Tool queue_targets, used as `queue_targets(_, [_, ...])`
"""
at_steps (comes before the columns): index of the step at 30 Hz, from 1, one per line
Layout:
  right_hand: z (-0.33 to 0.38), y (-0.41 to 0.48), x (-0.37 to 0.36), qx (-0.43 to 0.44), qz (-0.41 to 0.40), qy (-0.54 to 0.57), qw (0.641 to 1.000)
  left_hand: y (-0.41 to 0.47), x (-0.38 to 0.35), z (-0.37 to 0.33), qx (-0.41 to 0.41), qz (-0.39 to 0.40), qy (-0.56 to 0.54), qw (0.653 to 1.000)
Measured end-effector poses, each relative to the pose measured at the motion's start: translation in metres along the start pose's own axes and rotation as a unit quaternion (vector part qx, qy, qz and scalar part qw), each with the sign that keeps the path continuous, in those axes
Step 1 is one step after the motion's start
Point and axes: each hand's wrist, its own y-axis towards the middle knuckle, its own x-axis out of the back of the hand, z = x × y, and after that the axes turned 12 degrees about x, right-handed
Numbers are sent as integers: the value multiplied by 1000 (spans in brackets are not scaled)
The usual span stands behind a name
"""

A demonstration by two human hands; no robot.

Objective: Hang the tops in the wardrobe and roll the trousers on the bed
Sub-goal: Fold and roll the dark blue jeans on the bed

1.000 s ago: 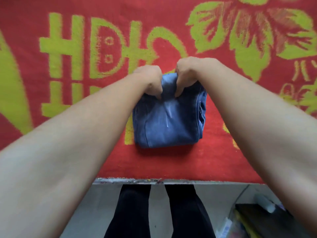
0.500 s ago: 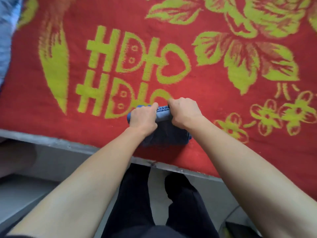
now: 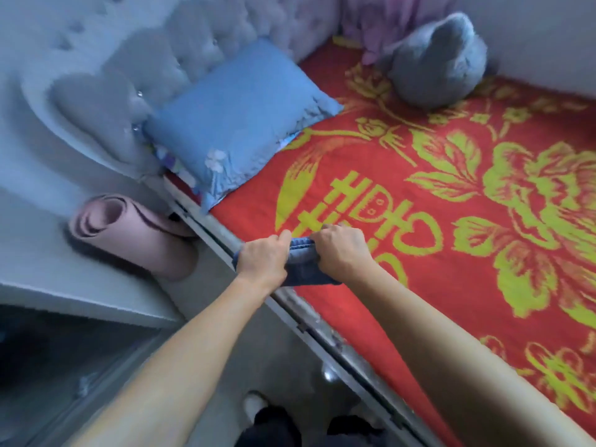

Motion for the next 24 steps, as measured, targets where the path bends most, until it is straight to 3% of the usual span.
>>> queue_targets(5, [109, 47, 112, 104, -75, -31, 991, -36, 97, 126, 111, -120, 15, 986])
queue_targets(10, [269, 71, 189, 216, -149, -81, 962, -123, 168, 279, 197, -195, 48, 960])
queue_targets(18, [579, 58, 246, 395, -276, -143, 864, -330, 223, 521, 310, -271, 138, 901])
queue_targets(24, [735, 49, 306, 474, -371, -148, 784, -438, 283, 635, 381, -320, 220, 839])
